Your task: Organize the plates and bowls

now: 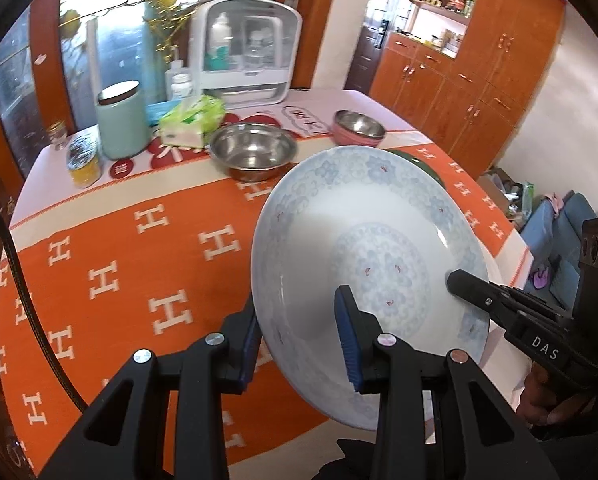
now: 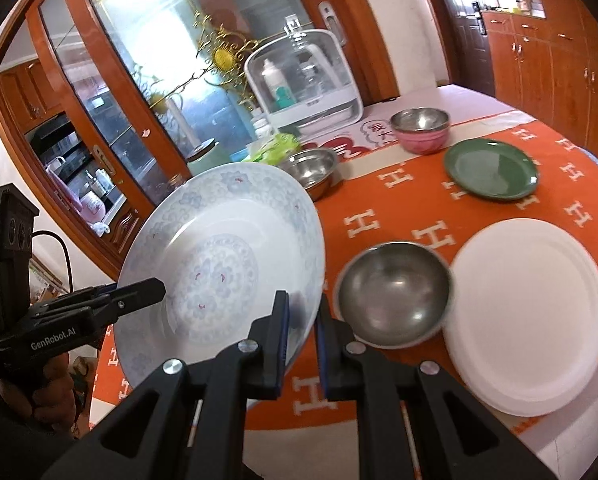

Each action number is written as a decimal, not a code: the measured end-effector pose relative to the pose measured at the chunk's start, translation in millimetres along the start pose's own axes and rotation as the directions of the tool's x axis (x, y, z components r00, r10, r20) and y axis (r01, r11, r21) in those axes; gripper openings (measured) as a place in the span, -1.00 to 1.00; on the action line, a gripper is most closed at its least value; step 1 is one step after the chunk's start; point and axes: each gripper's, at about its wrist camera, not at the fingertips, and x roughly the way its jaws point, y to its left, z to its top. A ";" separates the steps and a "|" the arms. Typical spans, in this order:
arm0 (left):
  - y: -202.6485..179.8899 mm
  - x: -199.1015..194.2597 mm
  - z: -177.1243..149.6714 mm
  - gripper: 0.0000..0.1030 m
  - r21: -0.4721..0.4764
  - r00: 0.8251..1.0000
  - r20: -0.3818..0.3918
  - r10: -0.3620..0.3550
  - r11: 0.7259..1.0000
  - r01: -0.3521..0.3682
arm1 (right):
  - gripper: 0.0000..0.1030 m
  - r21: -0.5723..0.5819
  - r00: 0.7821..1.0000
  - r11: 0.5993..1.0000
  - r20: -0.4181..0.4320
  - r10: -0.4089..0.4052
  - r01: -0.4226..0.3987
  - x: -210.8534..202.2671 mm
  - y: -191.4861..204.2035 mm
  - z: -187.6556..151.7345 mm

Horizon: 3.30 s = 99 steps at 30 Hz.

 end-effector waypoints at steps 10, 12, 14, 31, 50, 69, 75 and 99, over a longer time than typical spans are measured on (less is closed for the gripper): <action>-73.9 14.0 5.0 -0.35 0.048 0.999 -0.009 -0.042 0.998 0.042 | -0.77 0.033 0.999 0.999 0.020 -0.039 0.039 -40.1 -54.7 -0.2; -85.4 16.5 5.2 -0.35 0.052 0.999 -0.011 -0.047 0.998 0.048 | -0.77 0.037 0.999 0.998 0.020 -0.046 0.045 -47.2 -66.7 1.9; -99.6 20.4 6.7 -0.35 0.060 0.999 -0.015 -0.052 0.997 0.053 | -0.77 0.043 0.998 0.998 0.021 -0.053 0.052 -54.6 -78.7 3.6; -198.6 69.3 16.0 -0.35 0.049 0.994 -0.065 -0.087 0.995 0.090 | -0.76 0.041 0.994 0.994 -0.029 -0.105 0.106 -87.0 -169.9 21.3; -249.8 132.5 17.3 -0.35 -0.084 0.992 -0.123 0.009 0.996 -0.019 | -0.72 -0.133 0.976 0.991 -0.211 -0.054 0.026 -53.8 -240.1 51.0; -247.6 200.1 1.4 -0.35 -0.231 0.946 -0.319 0.053 0.964 -0.132 | -0.70 -0.236 0.905 0.969 -0.424 -0.040 -0.068 10.1 -272.0 55.9; -243.3 212.0 -3.4 -0.35 -0.262 0.929 -0.366 0.059 0.951 -0.164 | -0.67 -0.286 0.878 0.953 -0.477 -0.051 -0.100 26.8 -272.8 53.6; -231.0 234.7 -16.9 -0.28 -0.311 0.881 -0.464 0.092 0.915 -0.259 | -0.30 -0.451 0.835 0.878 -0.537 -0.122 -0.161 49.4 -252.8 27.6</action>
